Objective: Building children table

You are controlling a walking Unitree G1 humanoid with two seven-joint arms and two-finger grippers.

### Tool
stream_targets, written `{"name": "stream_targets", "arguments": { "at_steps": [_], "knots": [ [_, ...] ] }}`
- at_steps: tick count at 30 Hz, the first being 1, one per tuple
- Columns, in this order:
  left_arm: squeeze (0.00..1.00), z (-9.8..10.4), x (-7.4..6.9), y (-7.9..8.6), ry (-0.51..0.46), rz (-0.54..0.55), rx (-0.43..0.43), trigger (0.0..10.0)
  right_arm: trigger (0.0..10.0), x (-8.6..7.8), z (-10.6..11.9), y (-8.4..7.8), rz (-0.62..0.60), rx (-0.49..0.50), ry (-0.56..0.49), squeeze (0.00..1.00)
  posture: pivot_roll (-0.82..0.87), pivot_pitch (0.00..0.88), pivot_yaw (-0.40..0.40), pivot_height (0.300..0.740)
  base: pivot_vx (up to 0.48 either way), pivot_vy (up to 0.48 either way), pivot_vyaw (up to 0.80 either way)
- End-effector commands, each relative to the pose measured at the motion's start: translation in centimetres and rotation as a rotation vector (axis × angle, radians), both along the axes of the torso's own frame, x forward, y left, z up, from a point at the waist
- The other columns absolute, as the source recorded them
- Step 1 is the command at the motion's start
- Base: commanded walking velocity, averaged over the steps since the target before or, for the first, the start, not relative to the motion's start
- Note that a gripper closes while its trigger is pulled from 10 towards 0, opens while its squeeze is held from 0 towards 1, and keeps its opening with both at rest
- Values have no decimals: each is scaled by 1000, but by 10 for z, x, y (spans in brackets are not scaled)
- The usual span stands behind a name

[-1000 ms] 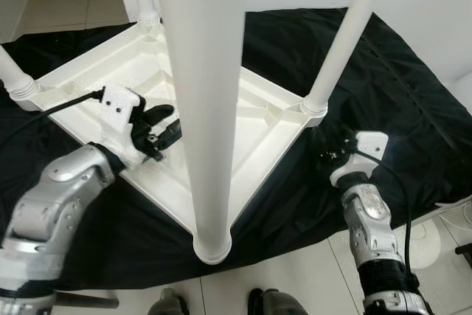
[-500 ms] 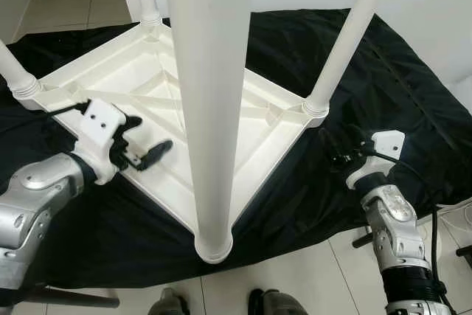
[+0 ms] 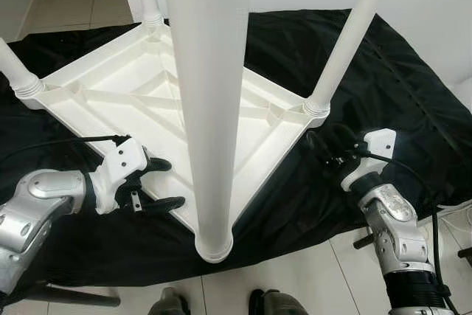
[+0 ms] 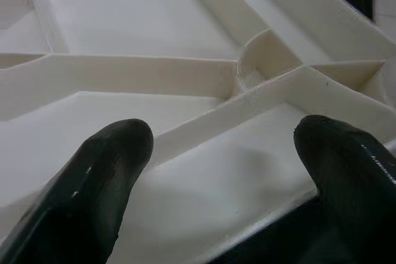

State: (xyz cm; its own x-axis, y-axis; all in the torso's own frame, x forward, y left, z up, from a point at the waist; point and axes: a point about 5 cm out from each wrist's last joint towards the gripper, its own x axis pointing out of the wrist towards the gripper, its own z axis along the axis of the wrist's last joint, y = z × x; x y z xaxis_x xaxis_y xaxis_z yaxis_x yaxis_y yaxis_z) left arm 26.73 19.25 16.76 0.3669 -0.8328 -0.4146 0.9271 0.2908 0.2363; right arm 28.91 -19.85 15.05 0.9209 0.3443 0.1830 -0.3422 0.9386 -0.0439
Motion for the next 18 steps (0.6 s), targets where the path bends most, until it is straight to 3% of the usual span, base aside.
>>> {"name": "stream_targets", "arguments": {
  "at_steps": [1, 3, 4, 7, 18],
  "knots": [
    [0, -3, 0, 0, -2, -33, 27, 10000, 10000, -2, -2, 1, 11, -2, 16, 0, -31, 115, 5, 740, 0, 0, 0],
    [0, -3, 8, 0, -24, -16, 35, 10000, 10000, -1, -2, 2, 13, -1, 17, 0, -33, 116, 4, 740, 0, 0, 0],
    [0, -2, 21, -1, -78, 15, 46, 10000, 10000, -1, -1, 4, 18, 1, 16, 0, -40, 118, 9, 740, 0, 0, 0],
    [0, -2, 29, -3, -100, 35, 43, 10000, 10000, 0, 0, 6, 23, 3, 15, 0, -42, 119, 13, 740, 0, 0, 0],
    [0, -7, 37, -6, -74, -30, 83, 10000, 10000, -2, 2, 3, 17, -14, 13, 0, -66, 123, 34, 740, 0, 0, 0]
  ]
}}
